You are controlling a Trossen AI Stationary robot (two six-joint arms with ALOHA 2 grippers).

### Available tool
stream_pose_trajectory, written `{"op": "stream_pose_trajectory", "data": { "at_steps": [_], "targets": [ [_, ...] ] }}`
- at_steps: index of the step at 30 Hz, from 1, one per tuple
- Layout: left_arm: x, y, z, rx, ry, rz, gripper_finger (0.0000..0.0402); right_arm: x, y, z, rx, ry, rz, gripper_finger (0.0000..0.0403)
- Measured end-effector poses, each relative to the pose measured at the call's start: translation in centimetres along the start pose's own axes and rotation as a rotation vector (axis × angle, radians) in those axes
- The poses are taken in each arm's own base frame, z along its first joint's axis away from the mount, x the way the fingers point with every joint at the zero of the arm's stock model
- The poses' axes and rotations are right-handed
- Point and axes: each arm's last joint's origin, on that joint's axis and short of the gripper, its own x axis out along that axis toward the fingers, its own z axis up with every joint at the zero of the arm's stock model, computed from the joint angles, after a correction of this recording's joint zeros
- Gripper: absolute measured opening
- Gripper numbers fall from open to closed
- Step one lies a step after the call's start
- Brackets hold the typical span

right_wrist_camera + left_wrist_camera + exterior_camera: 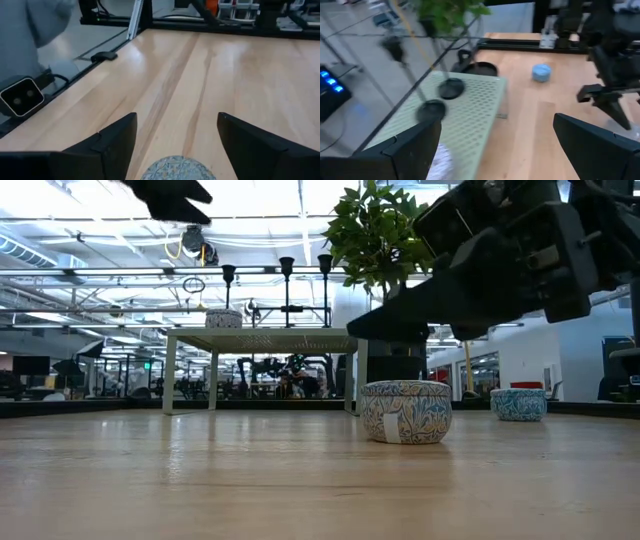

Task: Pick & Place candle stick holders
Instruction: Put the blue scented candle on the shelf aligned with the red scented candle

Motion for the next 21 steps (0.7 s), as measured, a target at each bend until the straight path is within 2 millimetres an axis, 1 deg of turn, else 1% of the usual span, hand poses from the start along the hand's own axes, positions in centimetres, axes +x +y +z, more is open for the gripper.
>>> {"op": "stream_pose_trajectory", "data": {
  "at_steps": [2,4,9,12,16,21],
  "targets": [
    [1.4,-0.9,-1.5,0.012,-0.029,-0.031,0.0392,0.0,0.0,0.0,0.002,0.002,-0.022,0.0285],
    [2.4,-1.8,-2.7,0.026,-0.065,-0.059,0.0392,0.0,0.0,-0.1,0.003,0.01,-0.026,0.0302],
    [3.5,-3.2,-4.7,0.042,-0.113,-0.11,0.0392,0.0,0.0,-0.9,0.05,0.089,-0.031,0.034],
    [3.5,-3.5,-5.0,0.046,-0.116,-0.119,0.0392,-0.1,-0.1,-1.6,0.063,0.165,-0.037,0.0354],
    [3.5,-3.6,-5.0,0.036,-0.116,-0.127,0.0392,-0.1,-0.1,-1.7,0.041,0.164,-0.059,0.0357],
    [3.5,-3.7,-5.0,0.034,-0.116,-0.129,0.0392,0.2,-0.2,-2.8,0.06,0.197,-0.06,0.0357]
  ]
}}
